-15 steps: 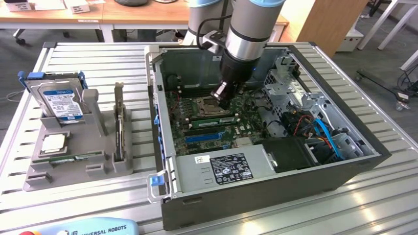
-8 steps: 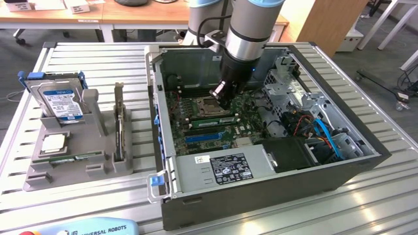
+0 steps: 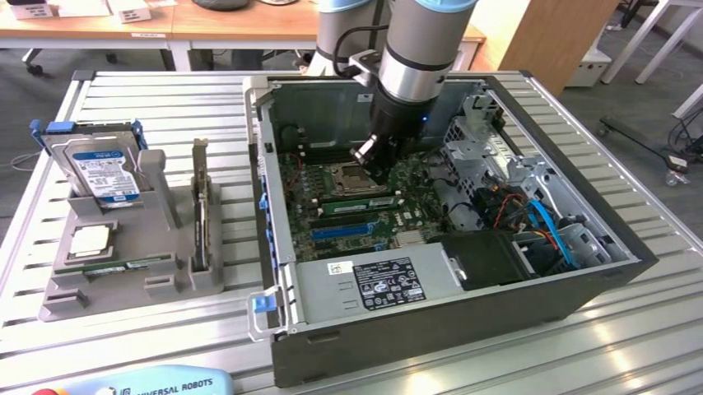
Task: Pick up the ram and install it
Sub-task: 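Press down the ram until it locks into place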
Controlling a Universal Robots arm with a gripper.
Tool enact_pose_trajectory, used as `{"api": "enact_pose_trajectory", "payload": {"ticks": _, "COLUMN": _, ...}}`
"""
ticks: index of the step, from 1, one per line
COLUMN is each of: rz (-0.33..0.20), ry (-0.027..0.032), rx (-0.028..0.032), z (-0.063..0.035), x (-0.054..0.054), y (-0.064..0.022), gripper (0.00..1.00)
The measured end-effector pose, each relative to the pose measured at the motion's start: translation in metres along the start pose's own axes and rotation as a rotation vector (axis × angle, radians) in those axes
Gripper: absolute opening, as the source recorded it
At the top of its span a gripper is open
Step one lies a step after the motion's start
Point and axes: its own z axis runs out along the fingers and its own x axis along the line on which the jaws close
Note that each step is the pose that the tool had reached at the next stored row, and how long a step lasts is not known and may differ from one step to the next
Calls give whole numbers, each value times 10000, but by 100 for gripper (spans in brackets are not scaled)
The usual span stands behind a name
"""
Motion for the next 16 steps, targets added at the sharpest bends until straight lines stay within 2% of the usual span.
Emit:
{"api": "enact_pose_trajectory", "payload": {"ticks": 9, "rz": 1316, "ry": -93, "rx": 70, "z": 7, "x": 0, "y": 0, "gripper": 10}}
{"api": "enact_pose_trajectory", "payload": {"ticks": 16, "rz": 2529, "ry": -180, "rx": 136, "z": 13, "x": 0, "y": -1, "gripper": 10}}
